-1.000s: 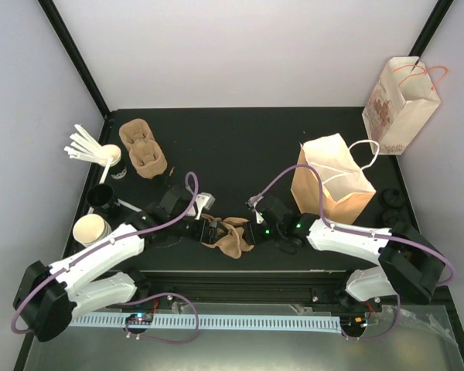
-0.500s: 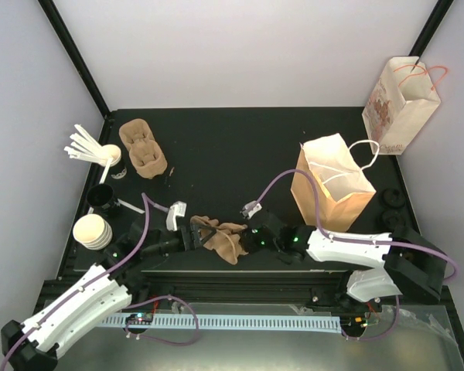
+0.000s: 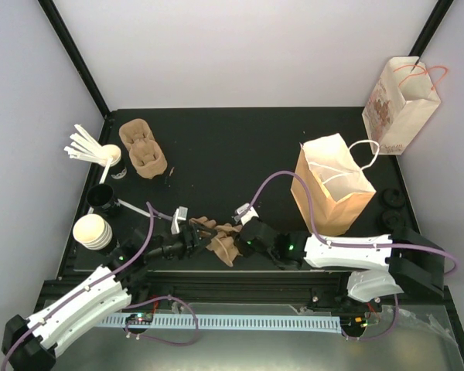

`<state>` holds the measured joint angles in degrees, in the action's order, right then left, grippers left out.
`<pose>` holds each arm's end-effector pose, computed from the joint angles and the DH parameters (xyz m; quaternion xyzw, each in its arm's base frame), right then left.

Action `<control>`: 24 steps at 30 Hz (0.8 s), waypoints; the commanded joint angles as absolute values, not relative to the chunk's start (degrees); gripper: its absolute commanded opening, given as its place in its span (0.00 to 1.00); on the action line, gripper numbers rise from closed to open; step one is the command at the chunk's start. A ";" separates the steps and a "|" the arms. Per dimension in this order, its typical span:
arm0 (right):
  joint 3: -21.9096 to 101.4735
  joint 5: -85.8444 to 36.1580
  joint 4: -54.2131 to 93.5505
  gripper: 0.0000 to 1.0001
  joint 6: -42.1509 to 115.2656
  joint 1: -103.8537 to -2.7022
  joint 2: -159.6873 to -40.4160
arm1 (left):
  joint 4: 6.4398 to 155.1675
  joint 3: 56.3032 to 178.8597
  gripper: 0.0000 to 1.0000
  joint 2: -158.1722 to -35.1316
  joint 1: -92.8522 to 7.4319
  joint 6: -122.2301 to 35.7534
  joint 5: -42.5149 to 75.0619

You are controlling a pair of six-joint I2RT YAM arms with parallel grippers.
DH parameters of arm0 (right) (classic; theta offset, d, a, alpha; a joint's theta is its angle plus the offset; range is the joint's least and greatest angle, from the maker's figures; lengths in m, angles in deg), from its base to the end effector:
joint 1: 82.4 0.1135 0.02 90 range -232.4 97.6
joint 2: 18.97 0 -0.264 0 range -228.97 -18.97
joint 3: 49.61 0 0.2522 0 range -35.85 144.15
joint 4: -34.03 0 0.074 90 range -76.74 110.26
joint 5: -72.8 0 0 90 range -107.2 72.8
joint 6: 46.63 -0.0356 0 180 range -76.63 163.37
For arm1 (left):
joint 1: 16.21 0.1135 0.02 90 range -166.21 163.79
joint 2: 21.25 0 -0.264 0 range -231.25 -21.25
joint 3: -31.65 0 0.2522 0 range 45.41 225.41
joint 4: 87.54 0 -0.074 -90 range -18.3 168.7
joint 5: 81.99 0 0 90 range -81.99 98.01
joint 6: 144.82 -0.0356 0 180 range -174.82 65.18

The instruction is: Pack the takeout coffee

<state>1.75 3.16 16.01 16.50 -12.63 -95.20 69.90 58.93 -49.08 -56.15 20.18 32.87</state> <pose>0.1031 0.2440 0.1908 -0.2642 0.8656 0.1860 0.3826 0.0950 -0.0991 0.1926 -0.1323 0.8127 -0.5504 0.1380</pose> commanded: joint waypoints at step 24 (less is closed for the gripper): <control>1.04 -14.15 7.75 0.96 14.79 -10.98 -87.32 | 56.10 74.48 0.06 -67.64 -57.01 -15.52 26.13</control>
<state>0.92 -6.44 8.12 15.67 -11.34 -88.62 61.20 69.64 -63.03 -56.79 -4.16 28.31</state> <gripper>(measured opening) 0.943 0.088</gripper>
